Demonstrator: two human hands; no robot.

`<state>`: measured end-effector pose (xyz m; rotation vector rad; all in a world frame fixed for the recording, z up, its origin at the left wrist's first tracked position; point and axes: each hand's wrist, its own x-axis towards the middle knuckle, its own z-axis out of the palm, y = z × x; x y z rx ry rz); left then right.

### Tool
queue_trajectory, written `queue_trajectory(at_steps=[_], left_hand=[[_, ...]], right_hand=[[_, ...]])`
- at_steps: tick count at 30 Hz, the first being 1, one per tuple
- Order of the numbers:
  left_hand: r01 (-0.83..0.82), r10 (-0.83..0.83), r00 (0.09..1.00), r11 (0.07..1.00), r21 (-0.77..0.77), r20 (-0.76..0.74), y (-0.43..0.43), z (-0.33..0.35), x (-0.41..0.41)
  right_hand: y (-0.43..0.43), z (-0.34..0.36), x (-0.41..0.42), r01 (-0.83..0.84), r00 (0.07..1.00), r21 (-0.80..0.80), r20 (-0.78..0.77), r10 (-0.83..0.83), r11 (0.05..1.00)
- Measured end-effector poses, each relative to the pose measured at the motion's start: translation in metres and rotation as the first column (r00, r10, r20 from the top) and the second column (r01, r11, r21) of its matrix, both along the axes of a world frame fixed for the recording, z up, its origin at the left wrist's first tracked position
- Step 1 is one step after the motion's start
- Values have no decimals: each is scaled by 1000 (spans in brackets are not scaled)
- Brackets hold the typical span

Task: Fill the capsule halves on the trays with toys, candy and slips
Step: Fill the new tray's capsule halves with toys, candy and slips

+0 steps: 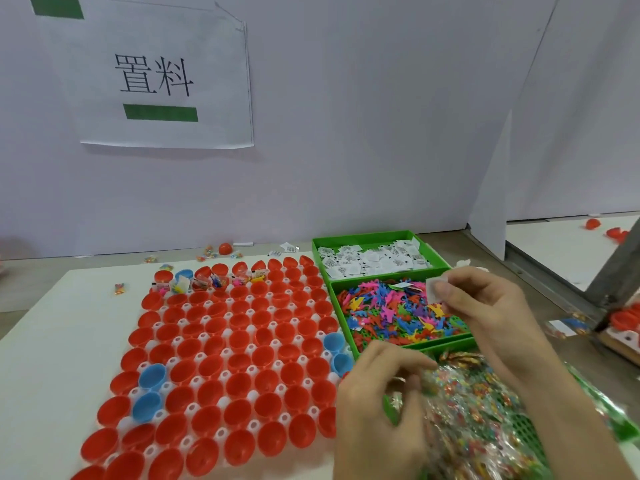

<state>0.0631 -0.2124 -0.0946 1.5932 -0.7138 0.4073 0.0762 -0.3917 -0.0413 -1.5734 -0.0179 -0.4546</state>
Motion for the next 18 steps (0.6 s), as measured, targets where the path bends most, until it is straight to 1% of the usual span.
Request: queue_trajectory(at_steps=[2,4,7,10,13,16,18], left_hand=[[-89,84,995,993,-84,-61,1,0,-1],[-135,113,982,980,-147,-151,2,0,-1],[-143,98,970,970,-194,-224,4,-1,2],[-152,102,968,966,-211,-230,6,-1,3],[-144,84,963,963,-228,-255,10,-1,6],[-133,60,965,951,-279,-255,12,3,6],[-119,44,969,945,-304,-243,13,7,4]], right_hand=[[0,1,-2,-122,992,49,-1,122,991],[3,2,-5,-261,965,63,11,261,963],[8,4,-10,-385,922,-18,-42,384,923],[19,5,-12,-387,921,-187,-135,366,903],[26,0,-8,-345,937,-324,-173,304,881],[28,-3,-6,-300,952,-361,-172,253,883],[30,-3,-7,-324,946,-375,-162,282,869]])
